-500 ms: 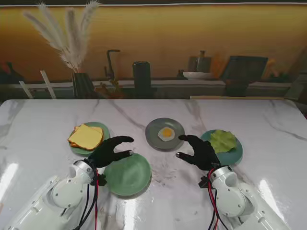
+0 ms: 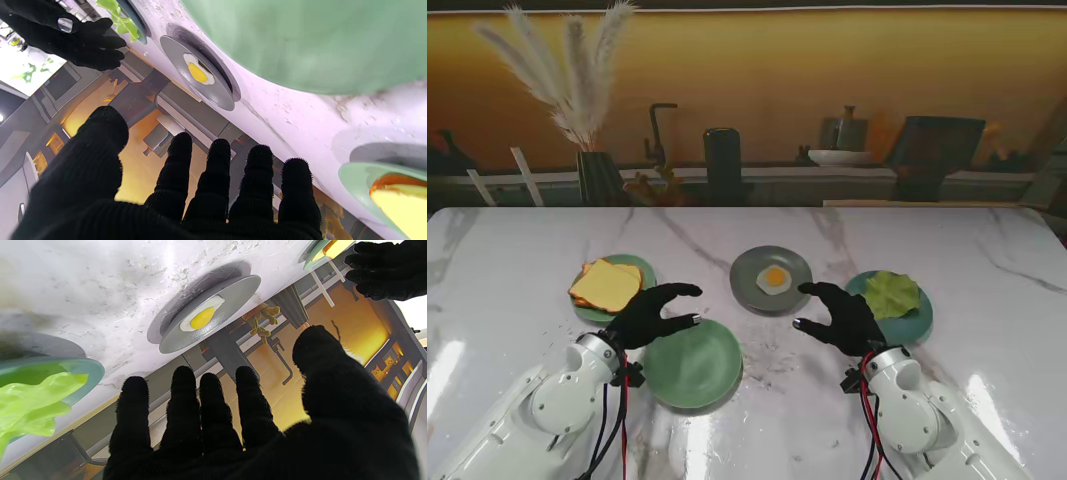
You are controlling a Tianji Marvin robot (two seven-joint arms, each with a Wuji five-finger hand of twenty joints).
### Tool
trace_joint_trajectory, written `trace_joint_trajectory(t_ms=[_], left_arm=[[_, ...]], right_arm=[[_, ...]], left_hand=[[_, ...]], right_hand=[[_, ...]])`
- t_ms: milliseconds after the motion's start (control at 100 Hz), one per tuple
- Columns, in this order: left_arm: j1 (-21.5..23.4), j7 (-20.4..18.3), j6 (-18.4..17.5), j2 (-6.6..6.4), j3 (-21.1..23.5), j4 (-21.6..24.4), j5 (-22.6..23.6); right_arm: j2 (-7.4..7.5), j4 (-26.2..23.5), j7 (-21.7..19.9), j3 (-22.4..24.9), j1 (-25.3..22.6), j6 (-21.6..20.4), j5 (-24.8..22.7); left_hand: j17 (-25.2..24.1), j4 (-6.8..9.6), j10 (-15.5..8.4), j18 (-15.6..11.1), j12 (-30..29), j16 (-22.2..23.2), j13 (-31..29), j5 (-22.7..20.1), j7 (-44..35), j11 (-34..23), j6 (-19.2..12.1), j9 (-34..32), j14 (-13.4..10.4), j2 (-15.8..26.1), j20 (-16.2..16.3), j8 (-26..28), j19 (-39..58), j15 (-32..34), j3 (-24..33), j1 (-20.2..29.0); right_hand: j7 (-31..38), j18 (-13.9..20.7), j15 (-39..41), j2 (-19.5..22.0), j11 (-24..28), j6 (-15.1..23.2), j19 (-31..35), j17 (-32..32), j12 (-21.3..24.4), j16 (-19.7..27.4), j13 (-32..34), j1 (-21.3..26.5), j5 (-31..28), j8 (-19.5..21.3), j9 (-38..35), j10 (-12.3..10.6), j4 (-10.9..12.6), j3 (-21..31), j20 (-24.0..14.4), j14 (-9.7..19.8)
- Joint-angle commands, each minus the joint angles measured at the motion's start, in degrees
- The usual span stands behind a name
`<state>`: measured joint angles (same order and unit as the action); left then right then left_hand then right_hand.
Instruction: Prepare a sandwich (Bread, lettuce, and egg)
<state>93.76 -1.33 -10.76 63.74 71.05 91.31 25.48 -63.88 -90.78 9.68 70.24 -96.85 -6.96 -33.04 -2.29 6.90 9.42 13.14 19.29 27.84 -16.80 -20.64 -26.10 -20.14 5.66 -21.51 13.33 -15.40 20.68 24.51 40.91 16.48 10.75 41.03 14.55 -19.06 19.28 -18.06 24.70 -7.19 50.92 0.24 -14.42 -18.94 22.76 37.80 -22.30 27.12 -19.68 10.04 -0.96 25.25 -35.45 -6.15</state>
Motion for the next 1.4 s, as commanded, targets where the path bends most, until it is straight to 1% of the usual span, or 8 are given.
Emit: trace_joint_trajectory(t_ms=[0,190,390,600,770,880,1240,1390], left_arm=[[-0.3,0.0,0.5,-0.28,0.9,0.8,1.1],[-1.2,-0.2,1.7,-0.81,3.1,1.1,6.3],[-4.1,-1.1,3.3,-1.45,5.1,-0.3,11.8],[-10.8,-2.6,4.9,-2.11,5.0,-5.8,15.9],[-16.7,-2.7,7.0,-2.33,2.6,-12.0,17.8],[-19.8,-2.7,7.8,-2.71,0.7,-15.9,20.5],[-28.0,-0.5,10.1,-3.16,-7.6,-27.5,23.9],[-29.8,0.3,11.3,-3.31,-10.5,-30.2,25.0]], right_arm=[[-1.05,-0.5,0.1,-0.2,0.0,0.0,0.0],[-1.07,-0.4,0.0,0.1,-0.3,0.2,0.3],[-1.07,-0.5,-0.1,0.4,-1.1,0.2,0.7],[-1.06,-0.6,-0.2,0.3,-1.3,0.0,0.9],[-1.01,-0.6,-0.8,-0.1,-0.8,0.4,1.2],[-0.97,-0.5,-1.2,-0.3,-0.6,0.7,1.4],[-0.90,-0.3,-2.0,-0.5,-0.4,1.4,1.9],[-0.88,-0.3,-2.2,-0.6,-0.4,1.6,2.1]], left_hand=[[0.2,-0.50,-0.3,0.3,-0.4,0.2,-0.2,-0.2,0.6,0.6,0.0,1.3,-0.2,-1.3,0.4,-0.4,1.2,0.2,-1.2,0.6],[0.5,-1.01,-0.4,0.5,-0.3,0.5,-0.4,0.8,1.3,0.9,0.6,2.1,-0.1,-2.9,0.9,-0.5,2.2,0.3,-1.9,-0.1],[0.9,-1.55,-0.3,0.0,0.1,0.8,-0.6,1.0,2.1,0.7,1.5,2.5,0.2,-3.3,1.3,-0.6,2.8,0.6,-2.2,0.0],[1.3,-1.63,-0.2,-0.1,0.8,1.4,-1.0,0.8,1.9,0.0,2.3,2.4,0.0,-3.6,1.7,-0.2,3.6,1.4,-1.8,0.9],[1.2,-1.58,-0.4,-0.2,1.5,2.0,-1.0,1.4,1.1,-0.6,2.2,2.4,-0.2,-3.8,2.0,0.5,4.1,2.1,-1.3,1.1],[0.6,-1.54,-0.5,-0.3,1.6,2.1,-0.1,2.4,1.1,-0.5,2.3,3.5,-0.4,-4.0,1.9,0.7,3.8,1.9,-1.0,0.9],[-0.8,-1.50,-0.8,-0.9,1.8,2.1,1.7,4.6,1.7,-0.3,2.5,6.0,-1.0,-4.7,1.2,0.5,2.5,1.3,-0.3,0.5],[-1.6,-1.58,-0.6,-1.0,1.8,2.1,2.5,5.4,2.1,-0.4,3.0,6.8,-1.1,-5.2,0.9,0.2,2.0,1.2,0.1,0.2]], right_hand=[[-0.4,-0.4,0.2,1.9,0.5,0.0,0.9,-1.0,-0.4,0.1,-0.7,1.7,-0.9,0.7,-0.7,-0.3,0.8,-1.6,-0.1,0.5],[-0.2,-0.4,0.2,1.9,0.5,-0.2,0.9,-1.0,-0.4,0.1,-0.5,1.7,-1.3,0.7,-1.0,-0.4,0.8,-1.6,-0.1,0.5],[-0.1,-0.3,0.2,1.8,0.5,0.2,0.9,-0.9,-0.5,0.1,-0.3,1.7,-1.6,0.7,-1.3,-0.4,0.8,-1.6,-0.1,0.6],[0.0,-0.3,0.1,1.8,0.3,0.2,0.9,-0.8,-0.5,0.1,0.1,1.7,-2.1,0.7,-1.8,-0.4,0.8,-1.6,-0.1,0.5],[0.1,-0.3,0.0,1.8,0.1,0.2,0.9,-0.7,-0.5,0.1,0.3,1.8,-2.3,0.6,-2.2,-0.4,0.8,-1.6,-0.1,0.5],[0.1,-0.3,-0.1,1.8,0.0,0.4,0.9,-0.7,-0.5,0.1,0.3,1.7,-2.3,0.6,-2.2,-0.5,0.8,-1.6,-0.1,0.5],[0.1,-0.3,-0.2,1.7,-0.1,0.3,0.8,-0.7,-0.6,0.1,0.5,1.8,-2.4,0.5,-2.5,-0.6,0.8,-1.6,-0.2,0.5],[0.1,-0.3,-0.2,1.7,-0.1,0.4,0.8,-0.7,-0.6,0.0,0.6,1.8,-2.4,0.5,-2.5,-0.5,0.8,-1.5,-0.2,0.5]])
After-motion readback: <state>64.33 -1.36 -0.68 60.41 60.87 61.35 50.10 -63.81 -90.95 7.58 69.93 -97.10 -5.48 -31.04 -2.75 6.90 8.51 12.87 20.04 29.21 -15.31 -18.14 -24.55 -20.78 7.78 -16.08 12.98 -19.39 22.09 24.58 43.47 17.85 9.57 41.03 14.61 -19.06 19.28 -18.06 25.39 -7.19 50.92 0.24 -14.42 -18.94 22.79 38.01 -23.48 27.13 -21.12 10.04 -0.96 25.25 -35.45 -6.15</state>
